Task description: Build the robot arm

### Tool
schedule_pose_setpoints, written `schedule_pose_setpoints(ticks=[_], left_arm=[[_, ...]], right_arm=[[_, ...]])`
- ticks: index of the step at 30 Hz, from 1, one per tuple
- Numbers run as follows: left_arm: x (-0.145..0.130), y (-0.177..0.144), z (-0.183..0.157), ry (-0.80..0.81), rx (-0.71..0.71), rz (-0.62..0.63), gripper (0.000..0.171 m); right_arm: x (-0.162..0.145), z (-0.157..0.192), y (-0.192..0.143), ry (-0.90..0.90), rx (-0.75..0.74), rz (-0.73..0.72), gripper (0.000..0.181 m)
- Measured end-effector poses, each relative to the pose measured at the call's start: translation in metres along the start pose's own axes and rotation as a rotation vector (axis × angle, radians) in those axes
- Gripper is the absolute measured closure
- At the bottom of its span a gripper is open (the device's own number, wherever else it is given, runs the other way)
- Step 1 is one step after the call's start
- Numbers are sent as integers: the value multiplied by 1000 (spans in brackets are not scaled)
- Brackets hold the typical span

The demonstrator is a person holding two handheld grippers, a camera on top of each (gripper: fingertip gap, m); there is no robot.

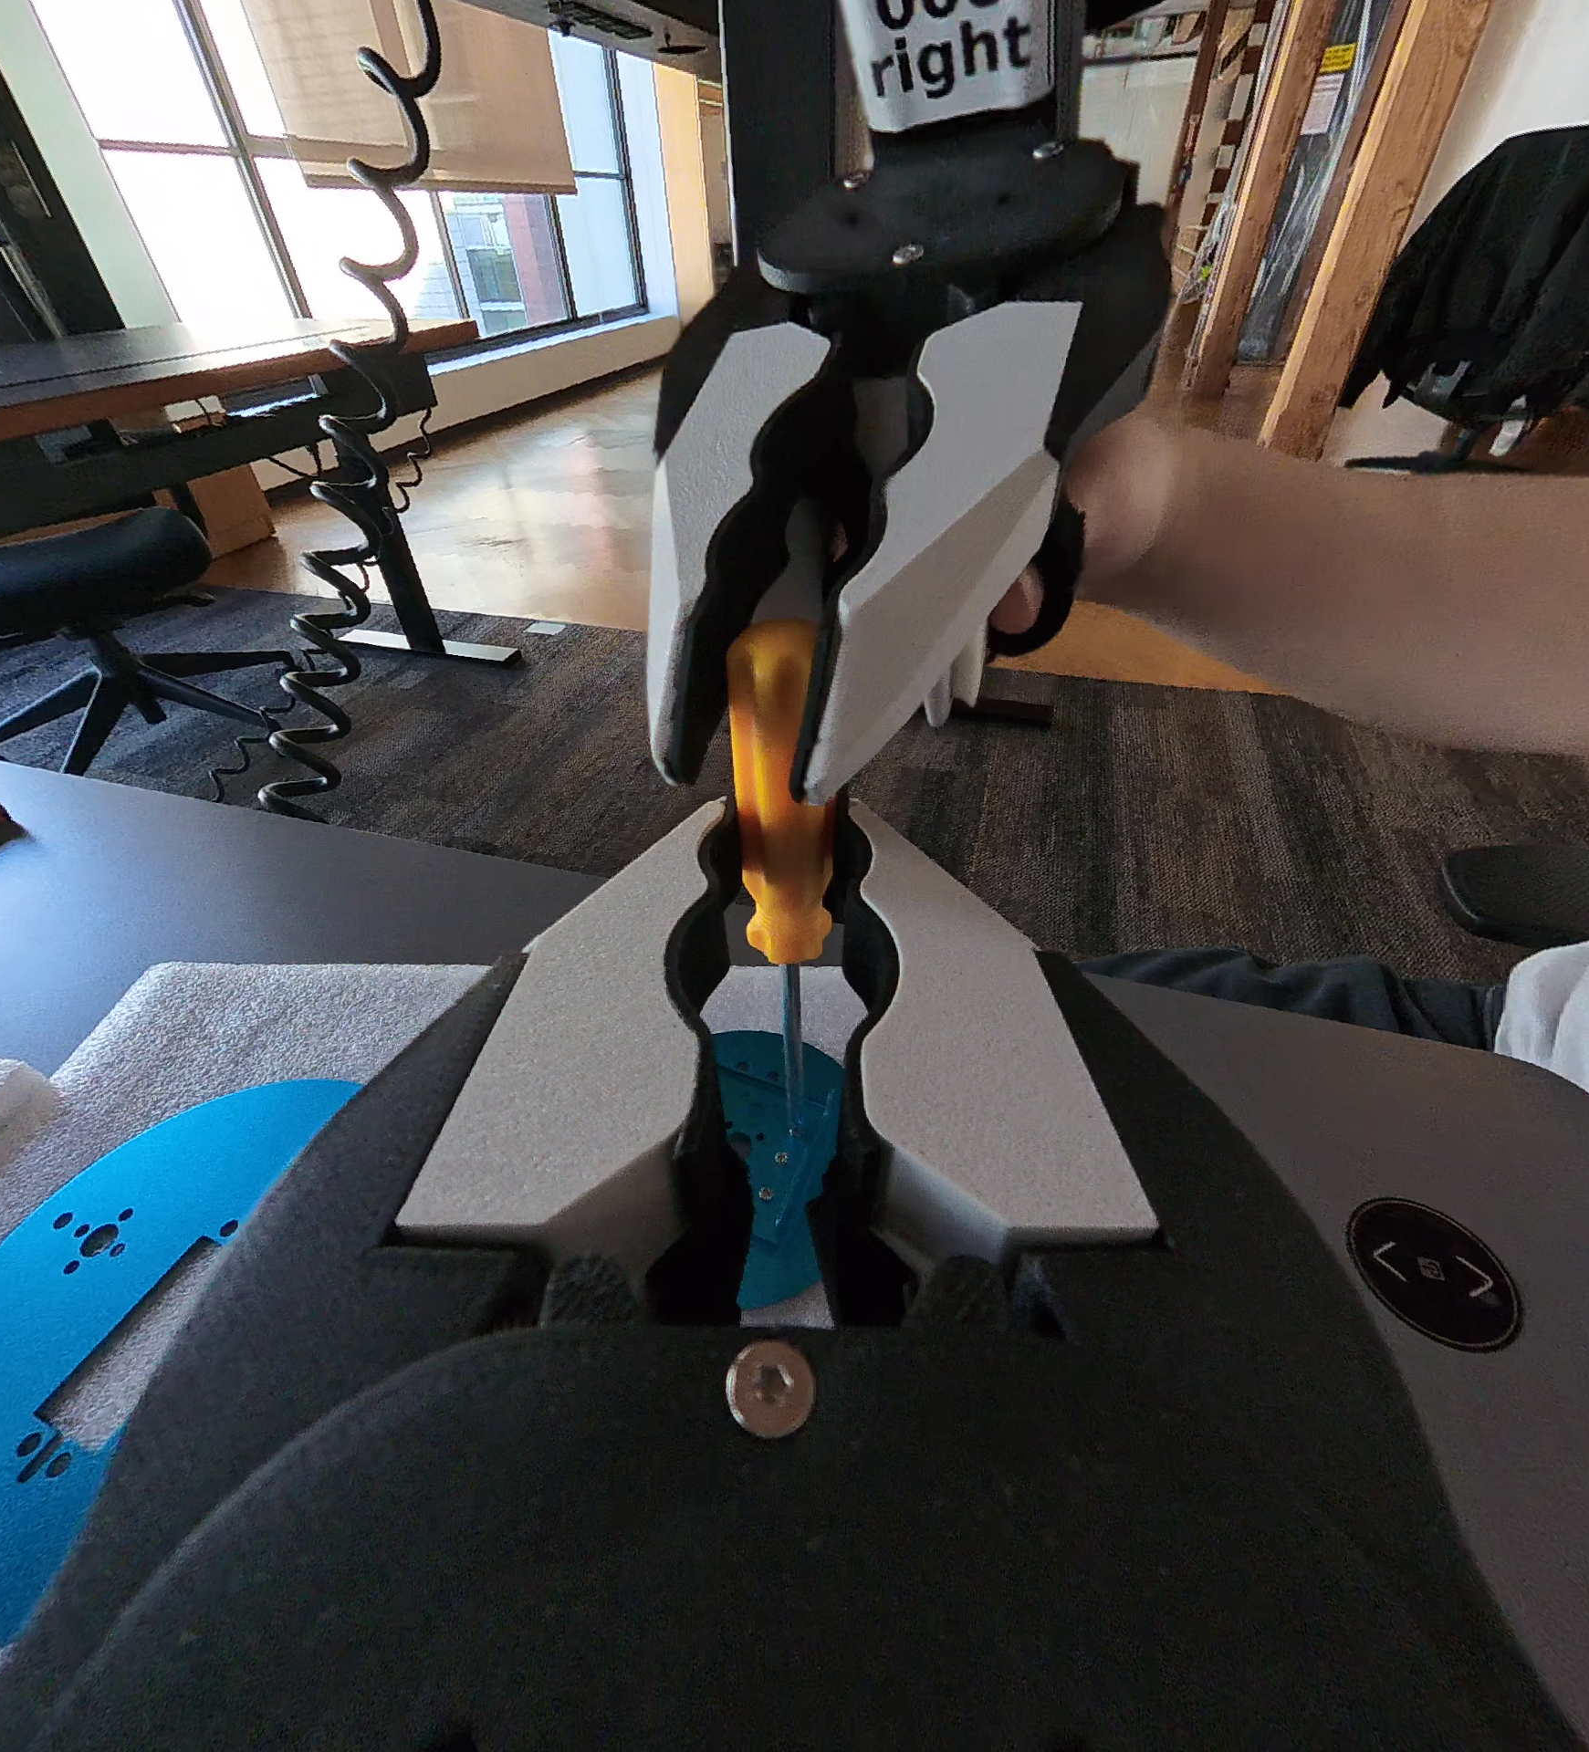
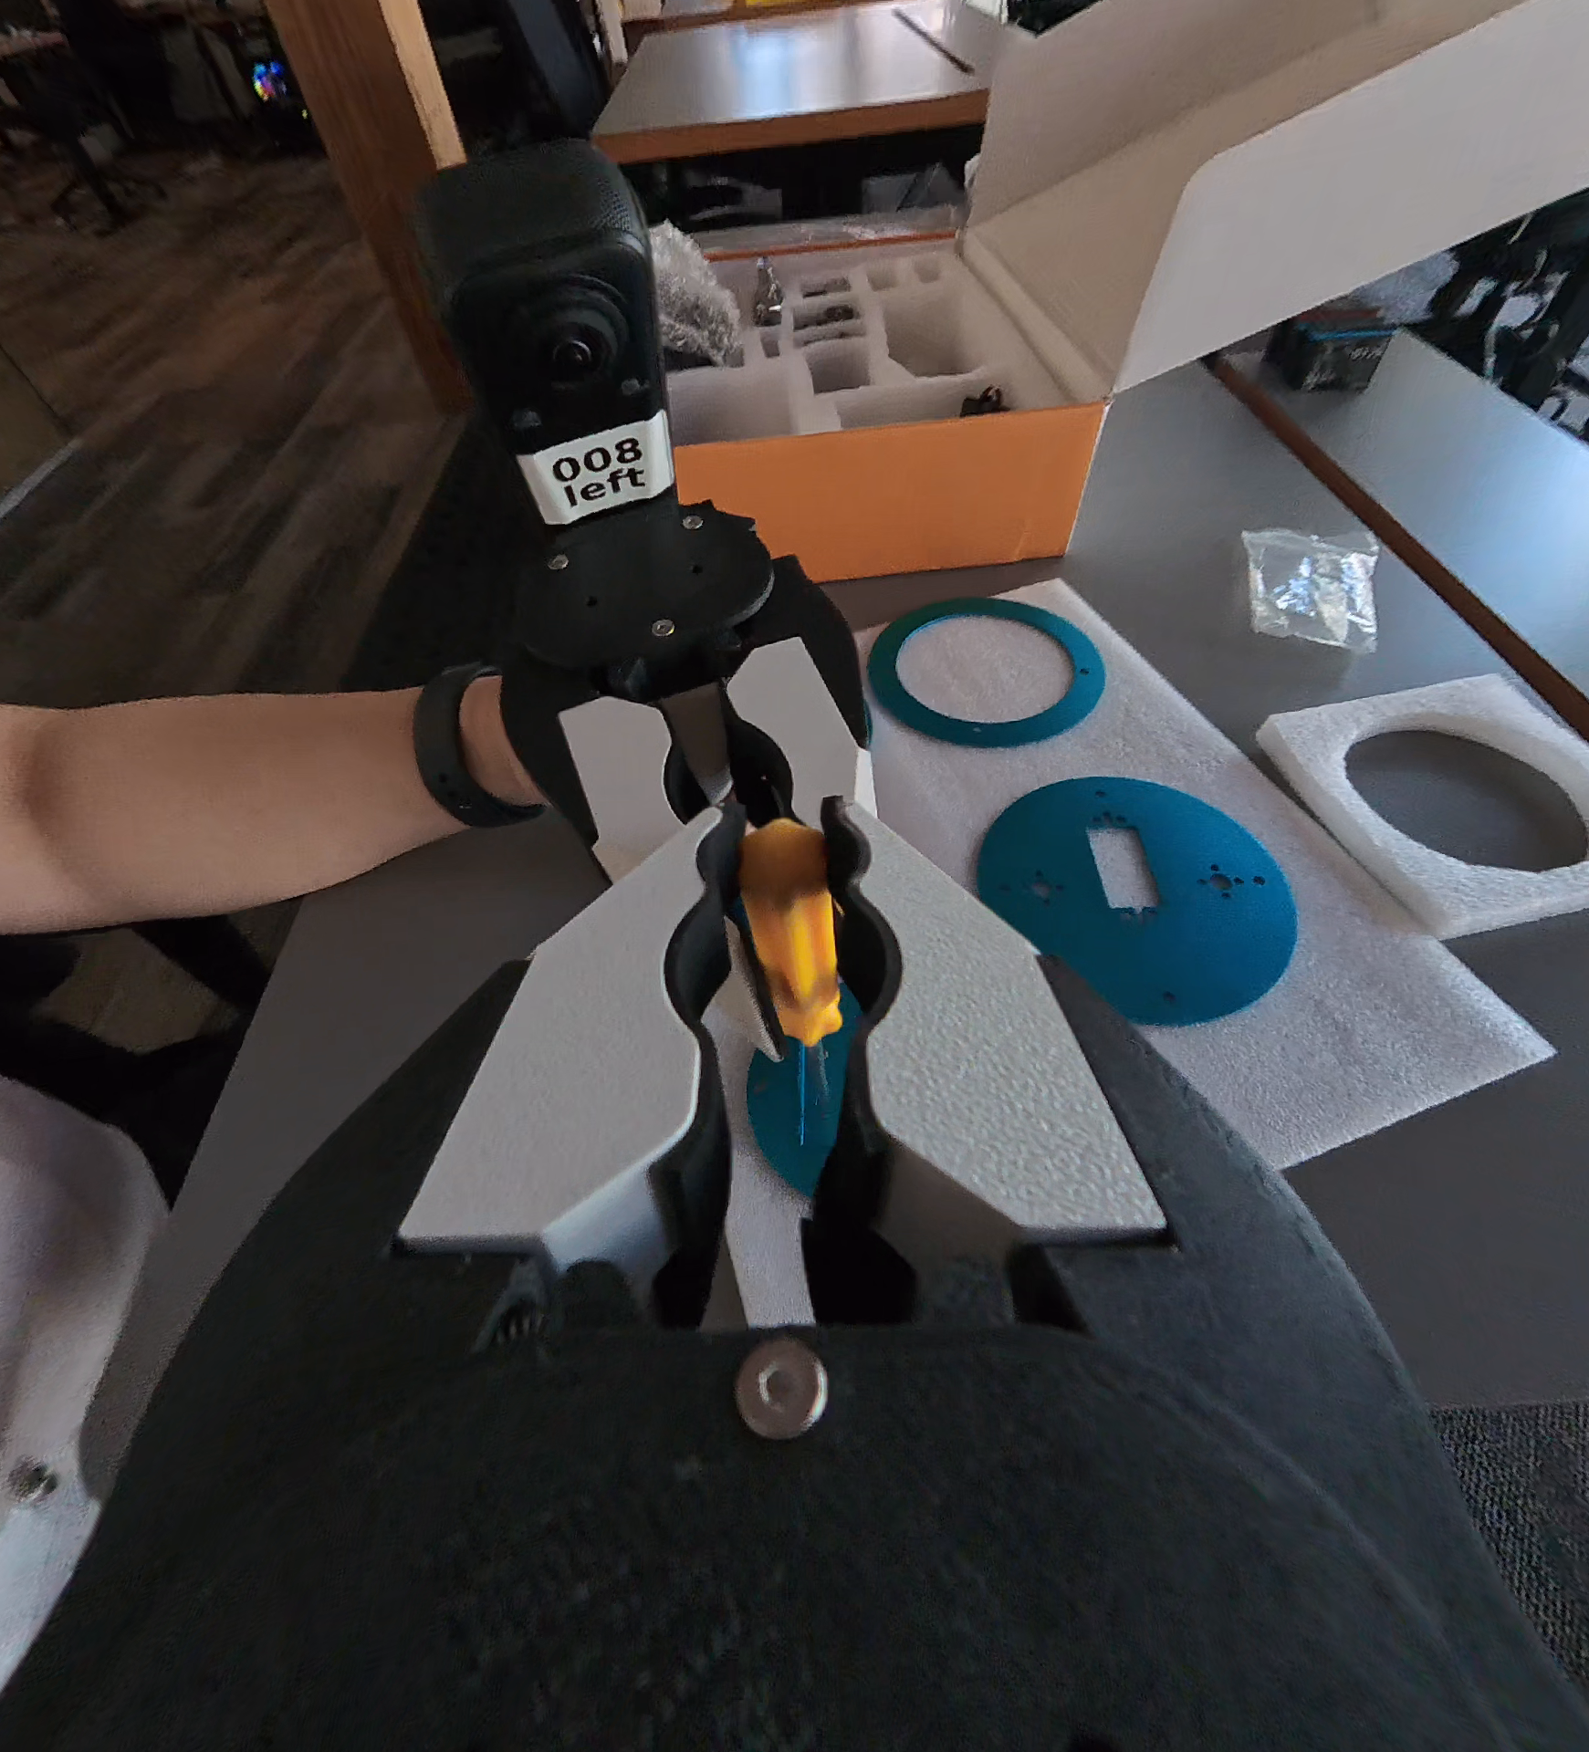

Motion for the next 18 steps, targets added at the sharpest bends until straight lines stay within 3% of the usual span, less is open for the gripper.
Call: schedule_pose_setpoints(ticks=[8, 11, 13, 15, 18], left_arm=[[0, -1, 0, 13, 115, 45, 155], [-1, -4, 0, 3, 65, 26, 155], [-2, -5, 1, -11, 51, 16, 155], [-2, -5, 1, -2, 37, 14, 155], [-2, -6, -2, 9, 22, 13, 155]], right_arm=[[-4, 8, 7, 35, -404, -190, 165], [-5, 10, 7, 67, -303, -186, 163], [-4, 5, 4, 85, -223, -205, 151], [-5, 5, 4, 107, -98, -181, 162], [-6, 8, 3, 30, -114, -169, 163]])
Point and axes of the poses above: each gripper's, where its closed fingertips meet, y out along the fingers, x out of its top, z = x × y across the jaws, the point moved 6 cm from there along -y, back along the fingers, and after that the axes turned 1 degree about y, right-handed, at the moved point
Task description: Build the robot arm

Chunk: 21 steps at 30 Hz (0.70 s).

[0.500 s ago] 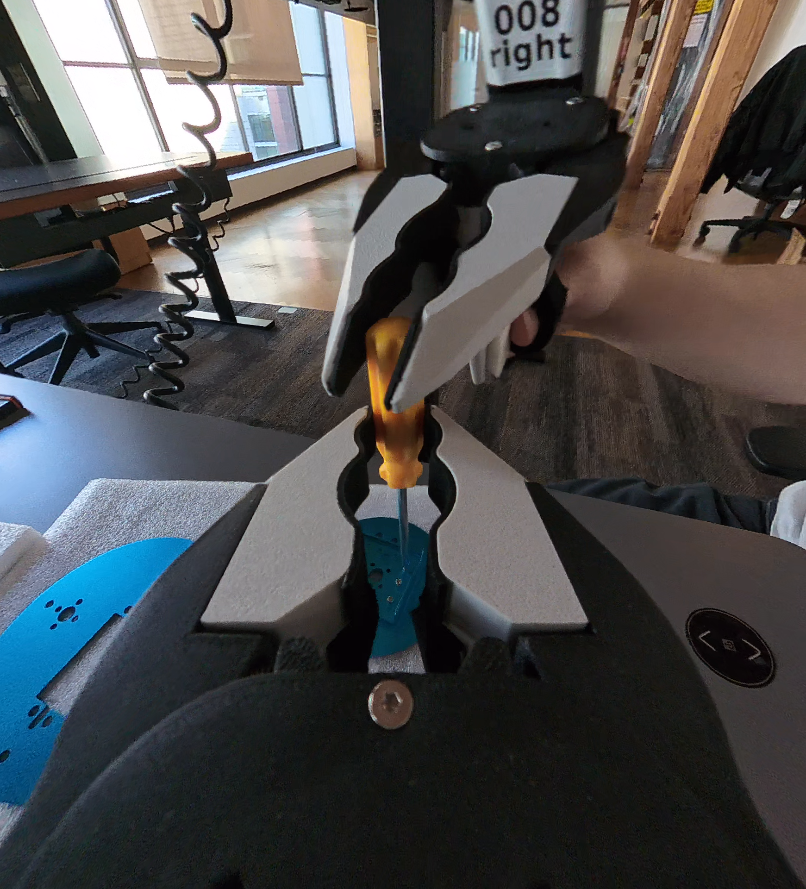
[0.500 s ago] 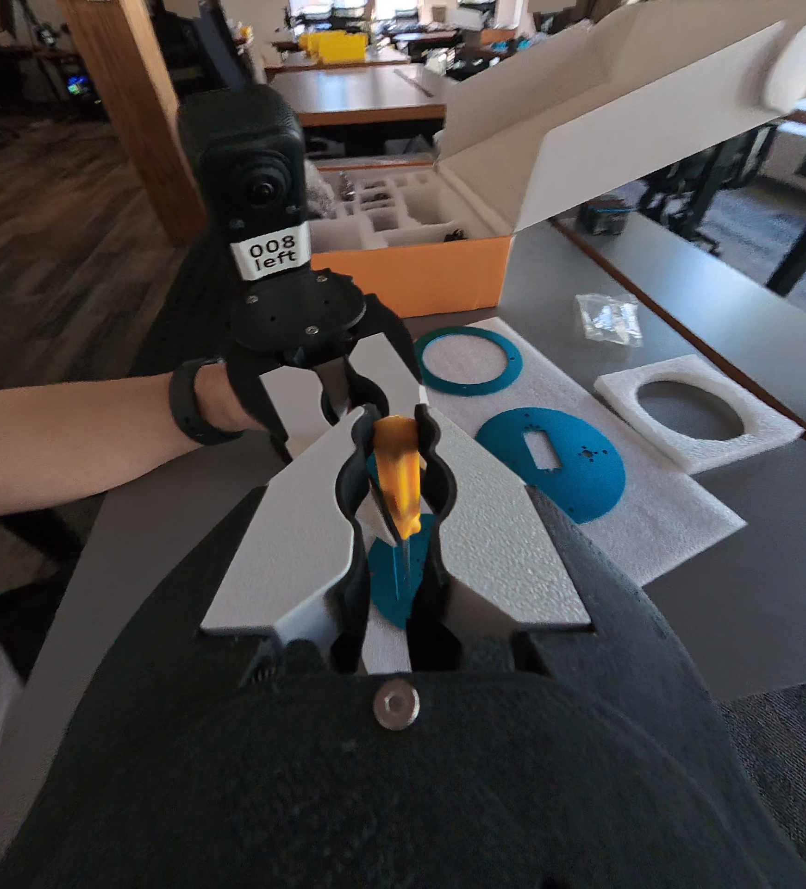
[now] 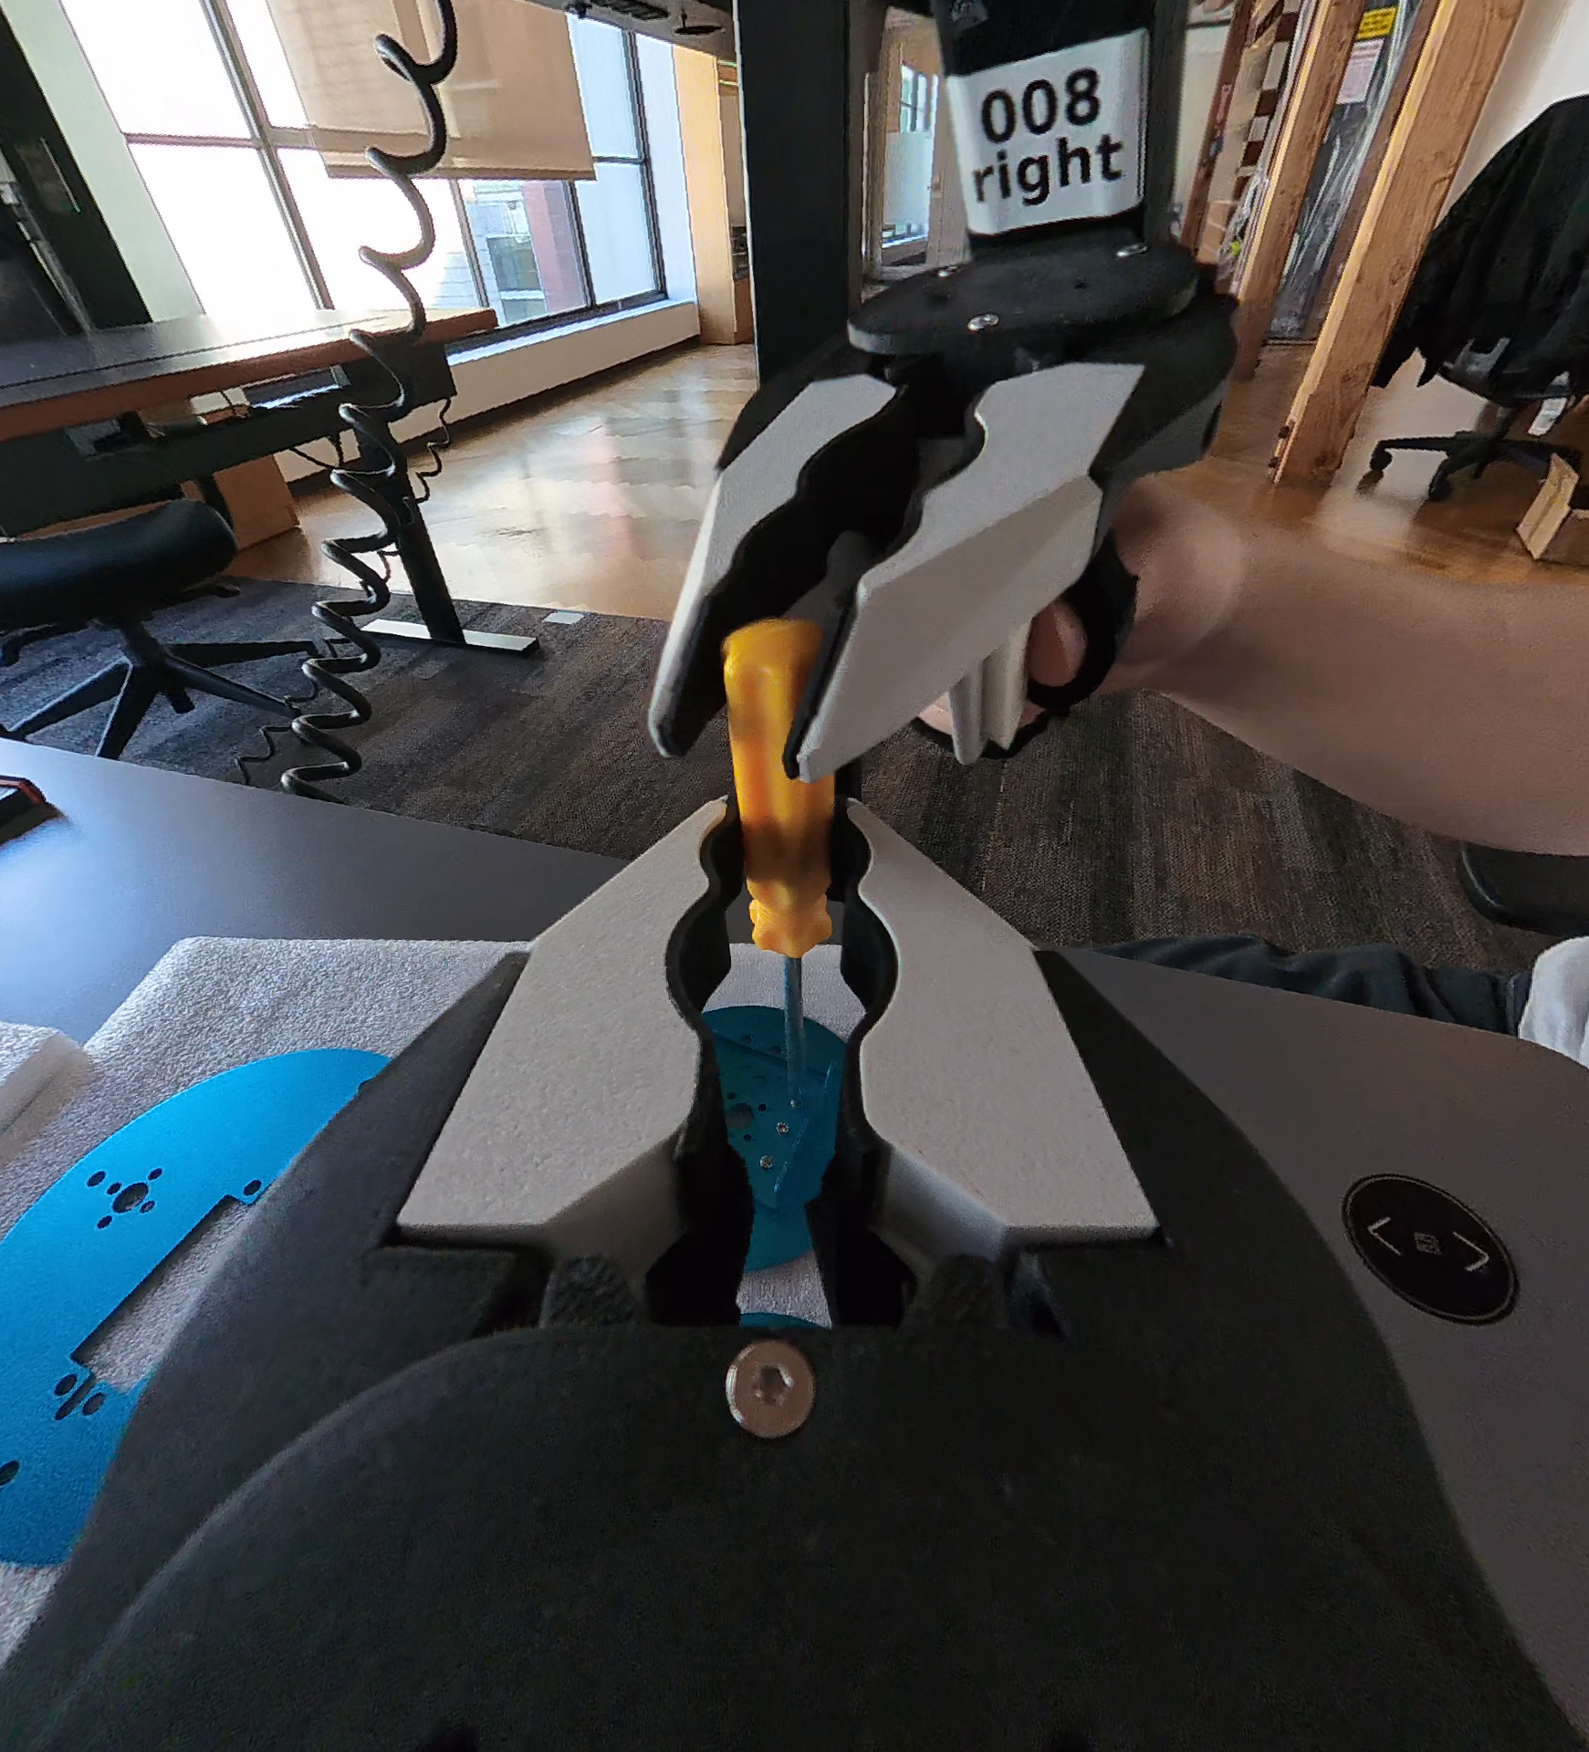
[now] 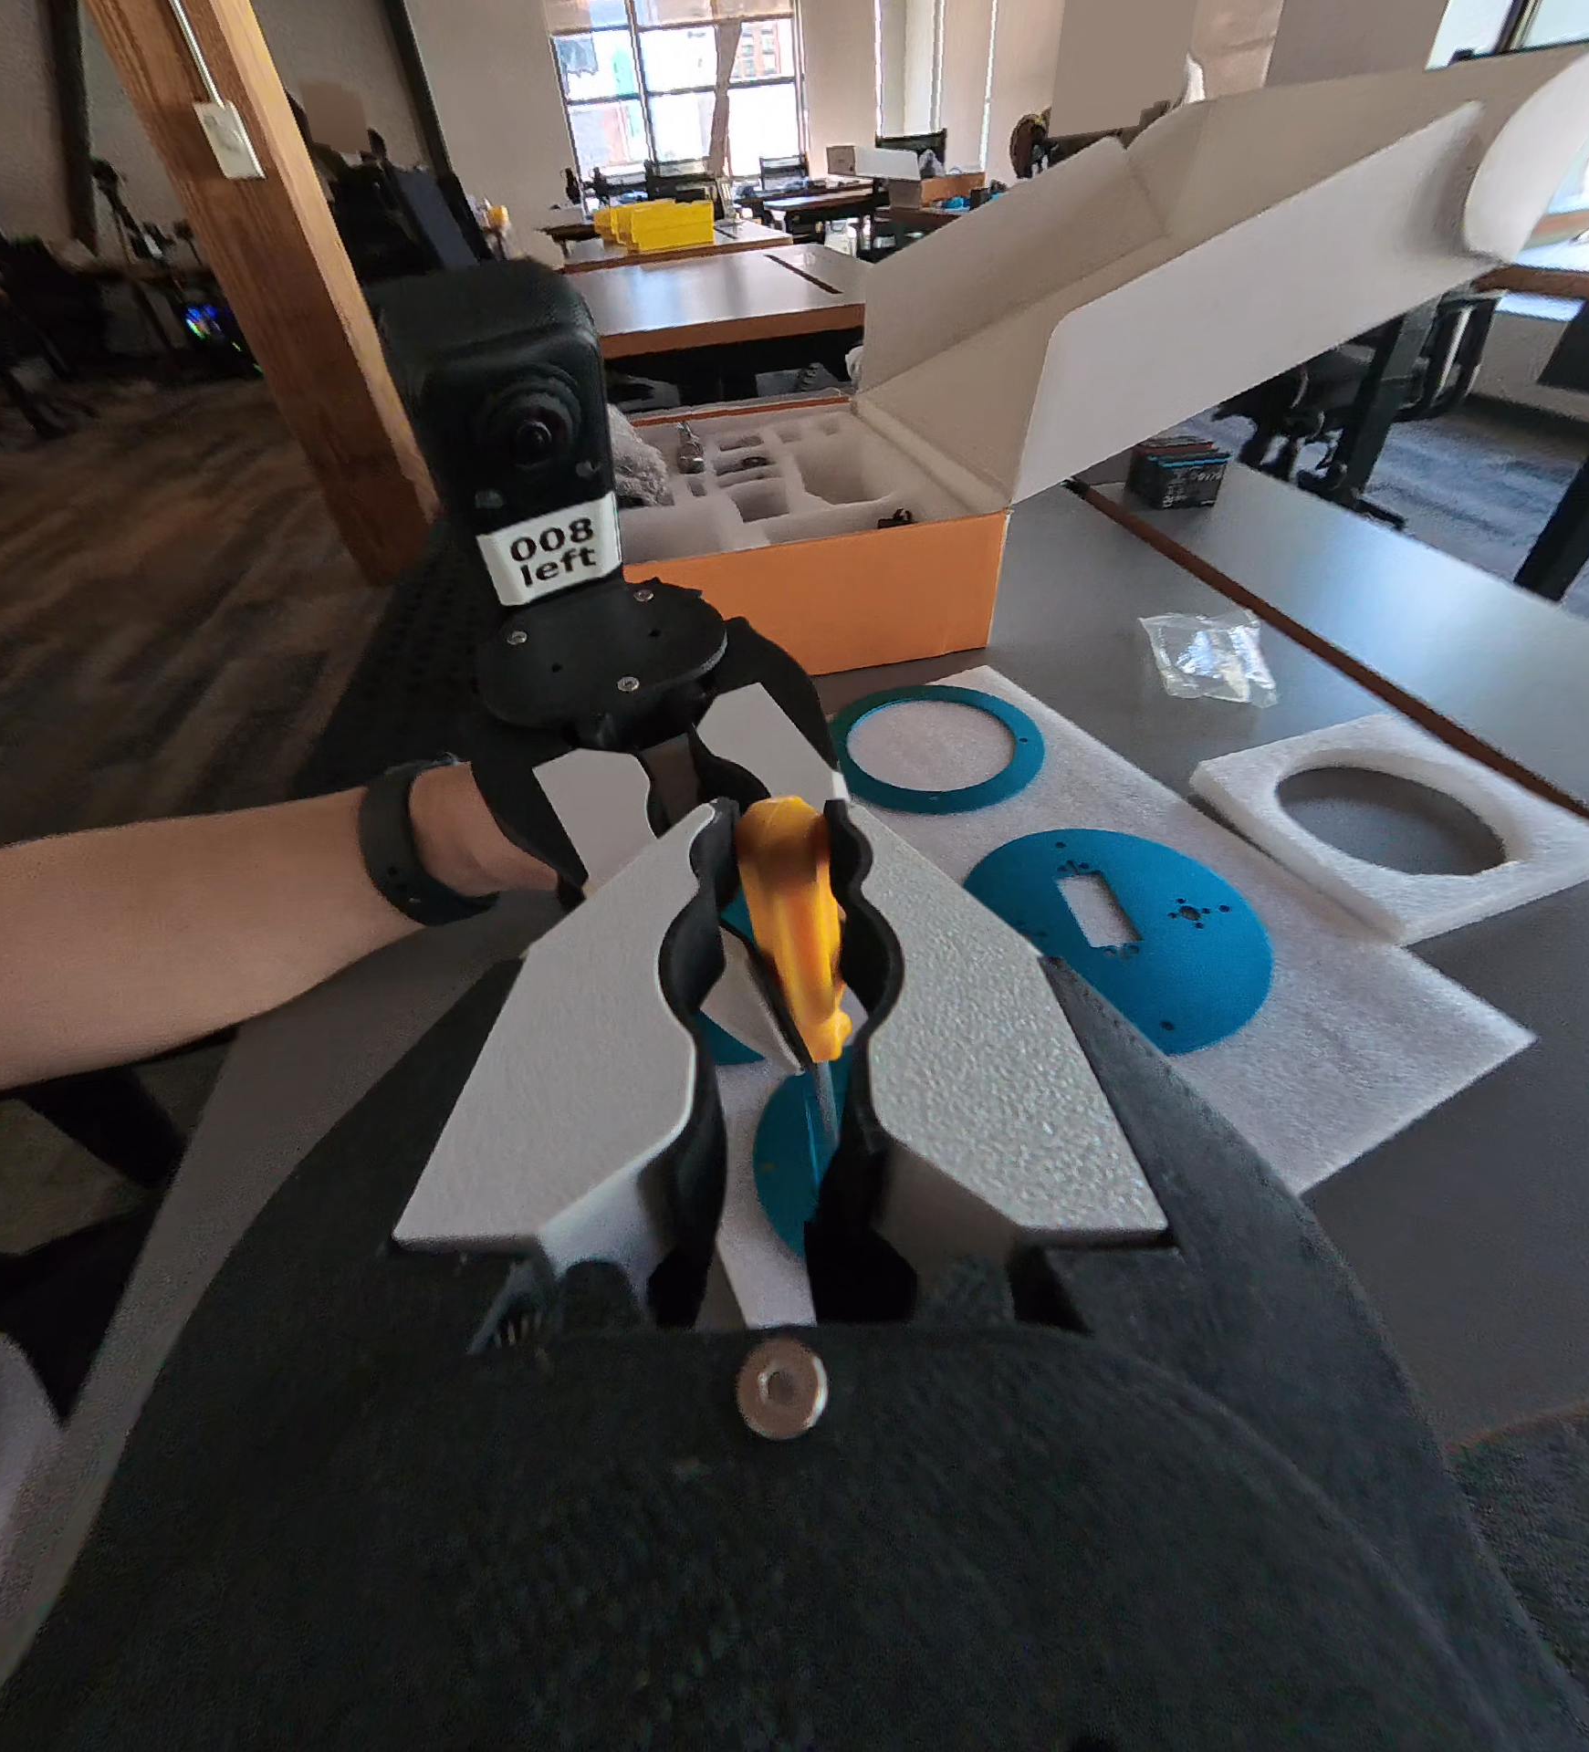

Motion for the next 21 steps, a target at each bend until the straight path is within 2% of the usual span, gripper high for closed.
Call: schedule_pose_setpoints(ticks=[8, 11, 13, 16, 18, 19, 21], left_arm=[[0, 3, -3, 19, 12, 11, 154], [-1, 1, -1, 14, 6, 8, 155], [-1, 2, -2, 1, -15, 1, 155], [0, 4, -3, 9, -15, 1, 155], [0, 5, -3, 8, -12, 1, 155], [0, 5, -2, 1, -5, 4, 154], [0, 7, 0, 4, 38, 29, 154]], right_arm=[[-4, 17, -1, -36, -404, -65, 163], [-2, 16, 2, -64, -331, -22, 163], [0, 8, 3, -10, -185, -32, 155], [-1, 2, 3, 93, 49, 2, 161], [-2, 1, 1, 27, 38, 8, 162], [-2, 1, 1, -19, -8, 2, 163], [-2, 1, 3, 6, -139, -27, 163]])
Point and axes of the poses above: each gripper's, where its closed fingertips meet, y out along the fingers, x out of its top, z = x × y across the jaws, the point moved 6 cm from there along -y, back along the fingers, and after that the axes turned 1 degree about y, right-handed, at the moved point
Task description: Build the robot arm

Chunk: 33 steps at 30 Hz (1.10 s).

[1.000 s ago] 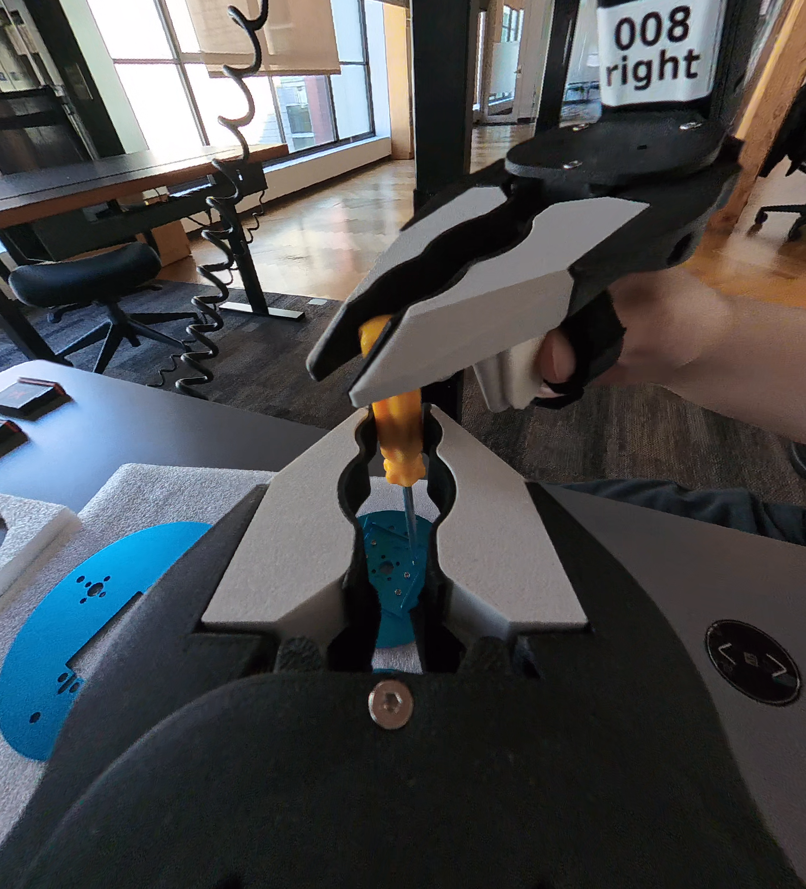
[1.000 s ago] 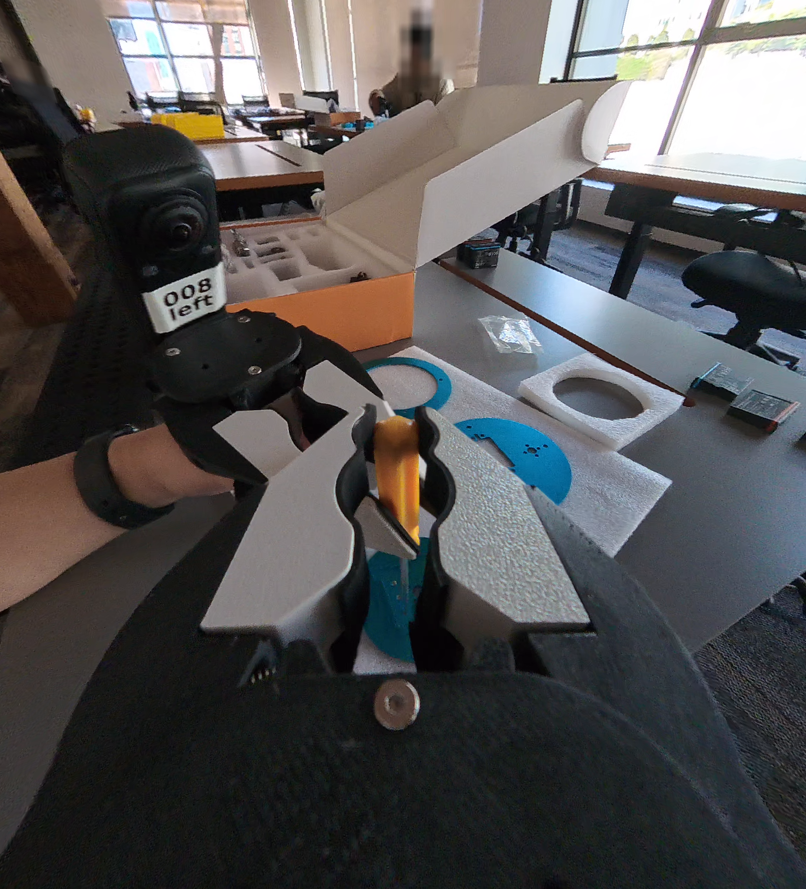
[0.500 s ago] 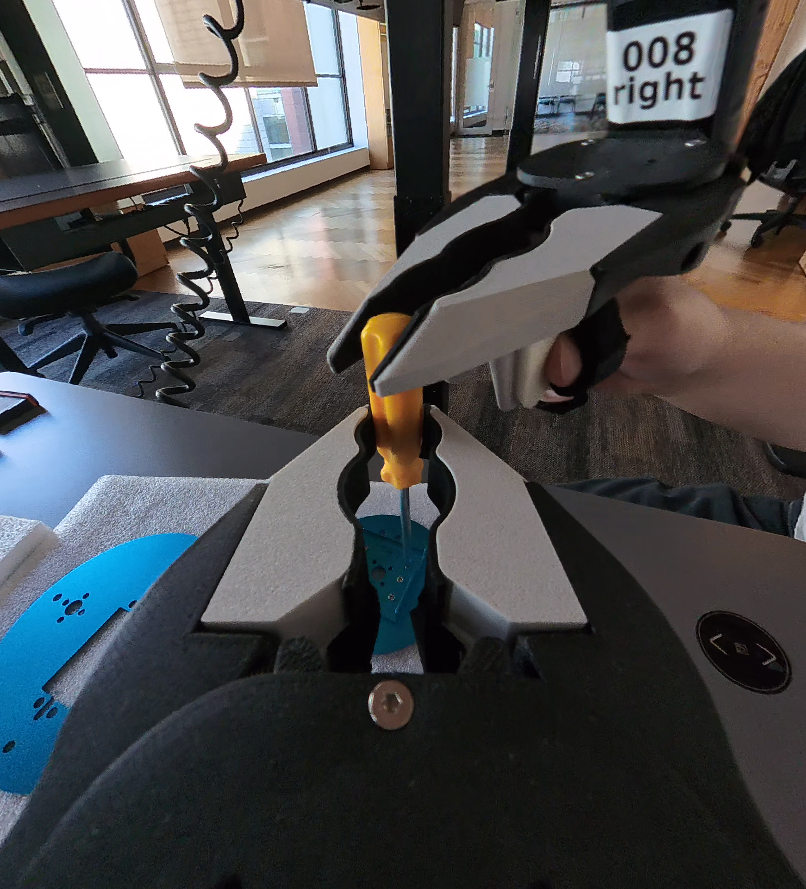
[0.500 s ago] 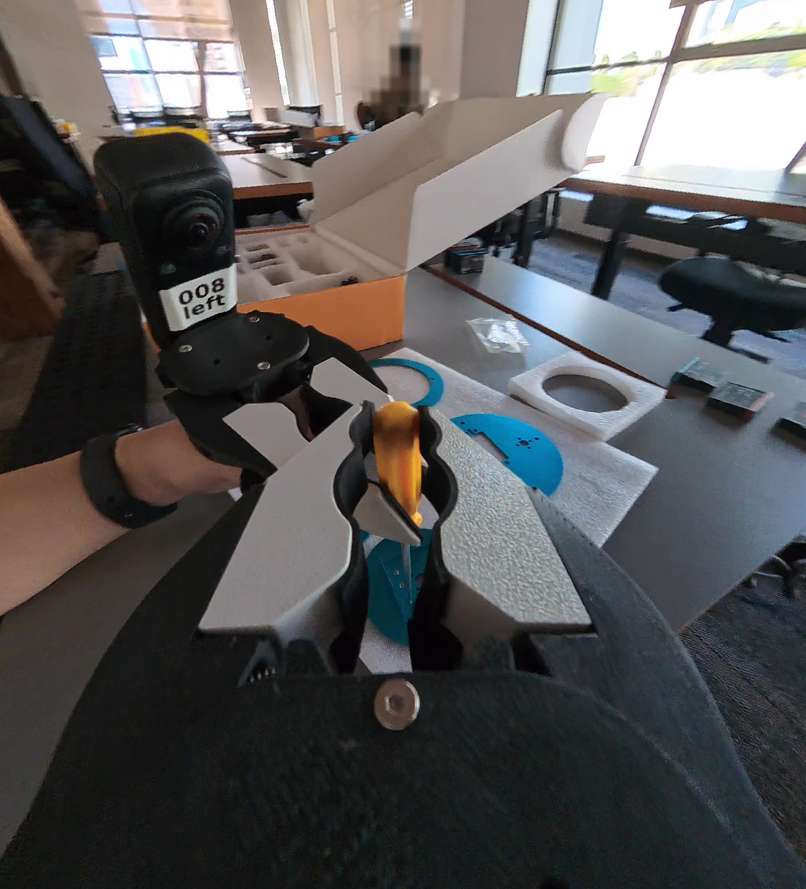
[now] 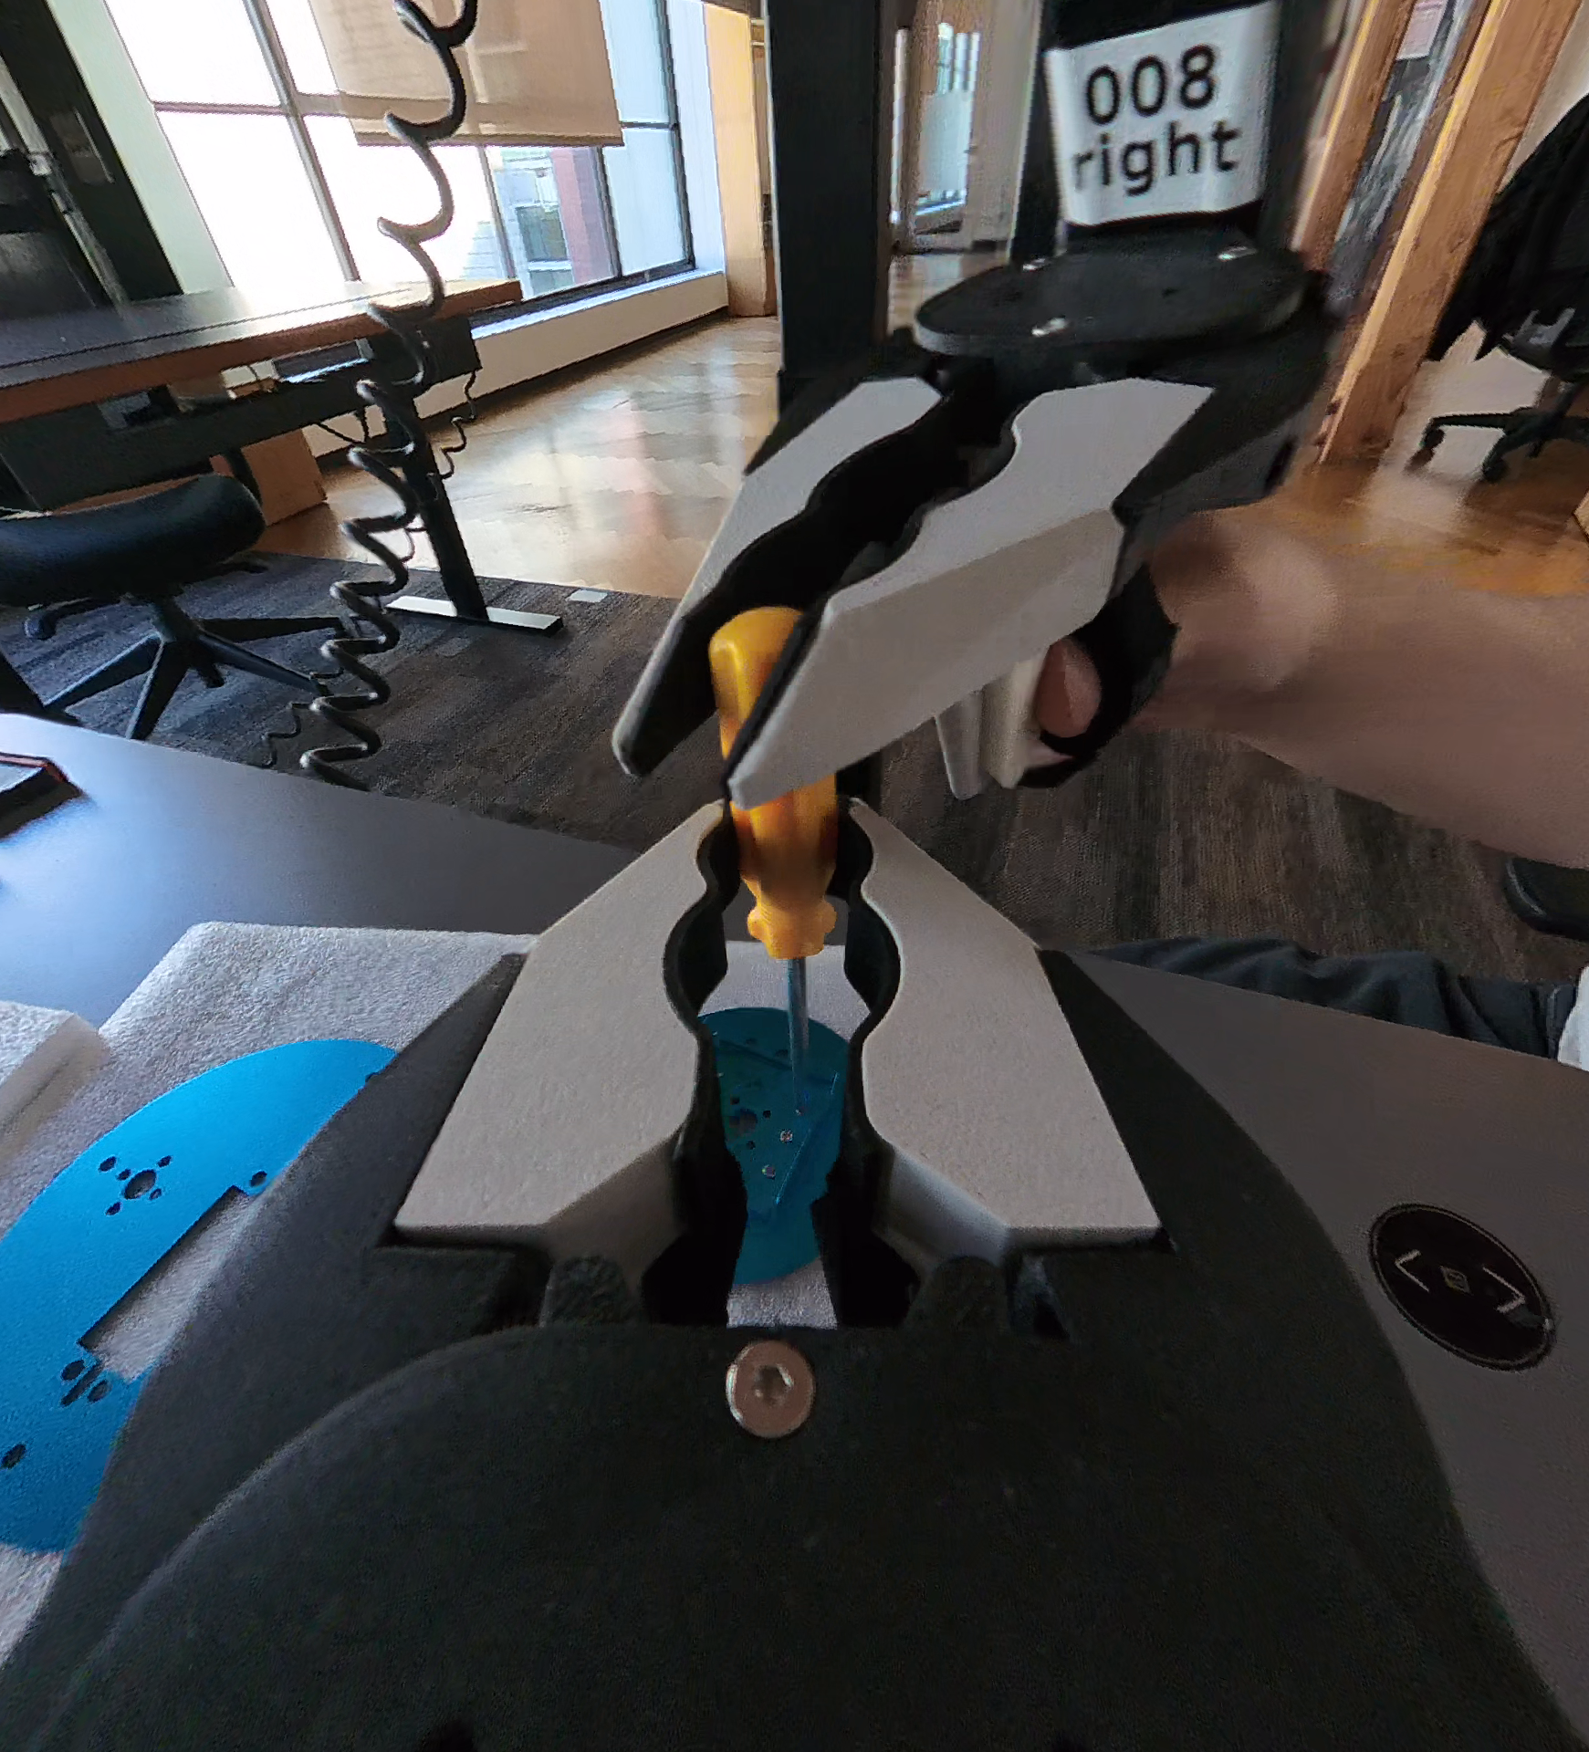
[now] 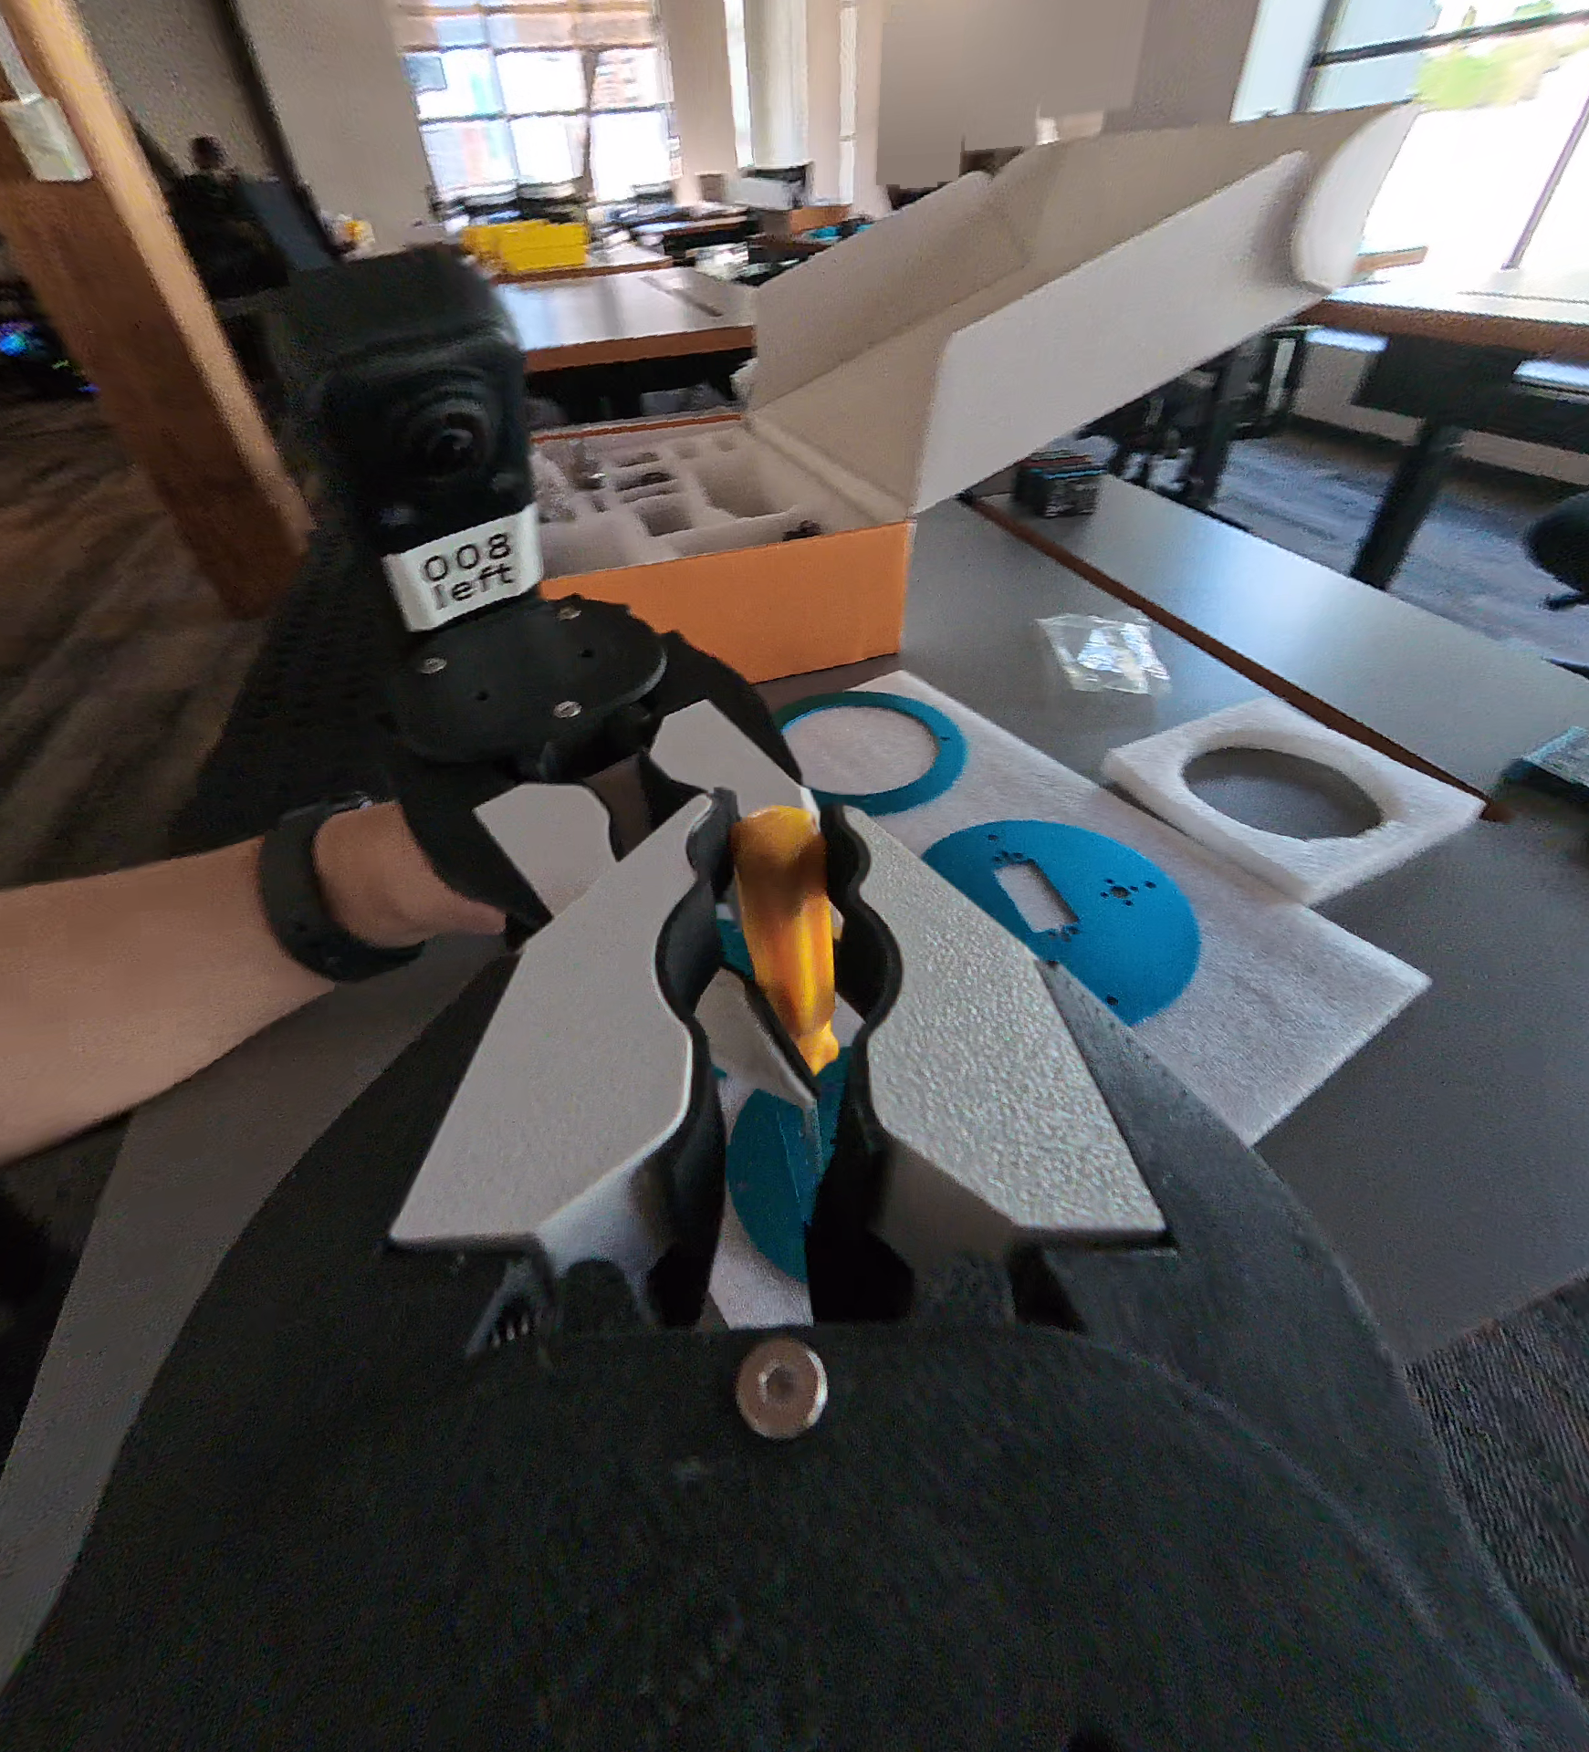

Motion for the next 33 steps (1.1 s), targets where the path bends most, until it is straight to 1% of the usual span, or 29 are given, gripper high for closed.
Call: schedule_pose_setpoints(ticks=[2, 3, 4, 5, 7, 8, 11, 12, 14, 19, 20, 22, 23, 25, 27, 28, 30, 31, 33], left_arm=[[0, 1, 0, 37, 31, 23, 153], [0, 1, -1, 37, 23, 28, 153], [0, 1, -2, 29, 5, 25, 154], [0, 0, -2, 26, -7, 18, 154], [-1, -1, -2, 24, -6, 13, 154], [-1, -1, -2, 16, -13, 11, 154], [-1, 1, -2, 14, -19, 9, 154], [-1, 1, -3, 15, -20, 8, 154], [-1, 3, -2, 7, -8, 12, 154], [-1, 5, -4, 36, 13, 37, 156], [-1, 4, -4, 42, 3, 37, 156], [-2, 1, -4, 36, -12, 32, 156], [-3, 0, -4, 30, -13, 29, 156], [-3, 1, -4, 21, -27, 26, 156], [-2, 2, -5, 31, -35, 29, 156], [-2, 2, -6, 34, -37, 29, 156], [-2, 4, -6, 29, -34, 27, 156], [-2, 4, -5, 26, -26, 31, 156], [-2, 5, -4, 37, 3, 44, 154]], right_arm=[[-2, 3, 0, 39, -140, -43, 162], [-2, 6, 0, 53, -200, -57, 162], [-2, 9, 0, 60, -231, -60, 162], [-2, 11, 0, 53, -225, -50, 162], [-1, 9, -1, 35, -137, -7, 163], [-1, 6, -1, 31, -77, 2, 158], [-4, 1, -4, 35, 90, 67, 163], [-4, 0, -6, 14, 94, 81, 164], [-4, 0, -7, -62, 9, 89, 165], [-9, 10, -8, -15, -303, -15, 164], [-9, 14, -8, -39, -329, -13, 164], [-7, 16, -5, -98, -273, 33, 164], [-7, 14, -5, -101, -216, 60, 163], [-2, 10, -5, -78, -68, 62, 156], [-1, 6, -6, -43, 56, 82, 163], [-2, 5, -7, -39, 95, 92, 162], [-3, 3, -8, -63, 89, 91, 163], [-3, 3, -8, -76, 46, 81, 163], [-5, 5, -7, -22, -88, 42, 162]])
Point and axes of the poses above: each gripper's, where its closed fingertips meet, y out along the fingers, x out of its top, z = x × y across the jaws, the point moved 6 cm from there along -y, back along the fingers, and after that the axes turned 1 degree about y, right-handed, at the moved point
